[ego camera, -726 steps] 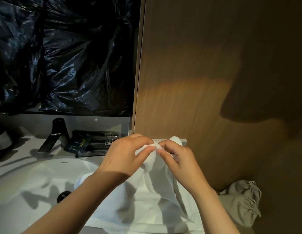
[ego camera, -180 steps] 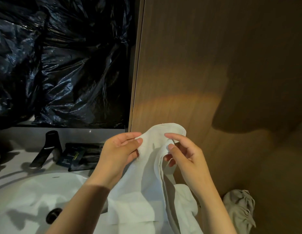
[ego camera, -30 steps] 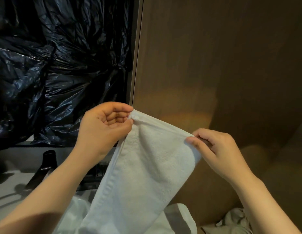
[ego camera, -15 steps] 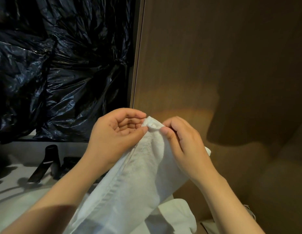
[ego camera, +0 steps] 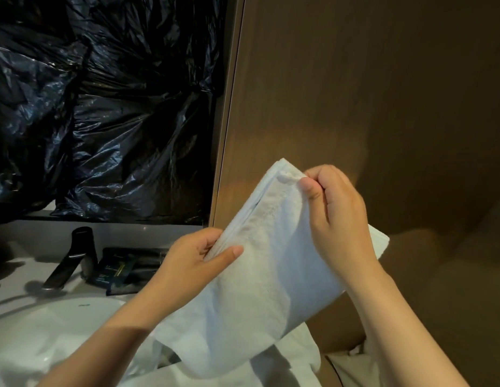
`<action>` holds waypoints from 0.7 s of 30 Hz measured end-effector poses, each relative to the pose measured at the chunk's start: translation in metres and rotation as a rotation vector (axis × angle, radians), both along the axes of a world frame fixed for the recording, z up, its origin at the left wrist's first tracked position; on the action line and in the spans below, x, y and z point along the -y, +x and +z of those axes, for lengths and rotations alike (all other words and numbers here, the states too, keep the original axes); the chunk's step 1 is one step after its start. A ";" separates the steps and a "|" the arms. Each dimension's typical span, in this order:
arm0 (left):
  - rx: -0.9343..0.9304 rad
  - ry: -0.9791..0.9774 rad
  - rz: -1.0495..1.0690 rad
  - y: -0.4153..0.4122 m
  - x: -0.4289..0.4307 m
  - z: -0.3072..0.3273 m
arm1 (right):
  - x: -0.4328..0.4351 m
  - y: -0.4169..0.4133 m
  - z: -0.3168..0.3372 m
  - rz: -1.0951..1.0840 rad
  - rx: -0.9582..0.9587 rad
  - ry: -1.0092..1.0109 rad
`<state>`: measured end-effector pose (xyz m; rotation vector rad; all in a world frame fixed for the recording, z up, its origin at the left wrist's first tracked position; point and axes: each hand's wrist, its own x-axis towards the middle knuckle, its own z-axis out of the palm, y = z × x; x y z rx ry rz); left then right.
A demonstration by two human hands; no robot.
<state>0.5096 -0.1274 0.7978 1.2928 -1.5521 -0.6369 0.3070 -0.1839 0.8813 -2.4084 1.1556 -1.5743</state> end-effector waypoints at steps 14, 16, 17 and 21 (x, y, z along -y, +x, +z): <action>0.393 0.122 -0.198 0.000 0.007 -0.021 | -0.003 -0.066 -0.087 -0.367 -0.001 0.309; 0.451 0.213 -0.277 -0.006 0.018 -0.042 | -0.006 -0.080 -0.121 -0.441 -0.066 0.505; 0.490 0.249 -0.295 -0.012 0.022 -0.059 | -0.009 -0.087 -0.141 -0.476 -0.092 0.606; 0.590 0.369 -0.285 -0.039 0.016 -0.161 | -0.034 -0.105 -0.228 -0.517 -0.037 0.863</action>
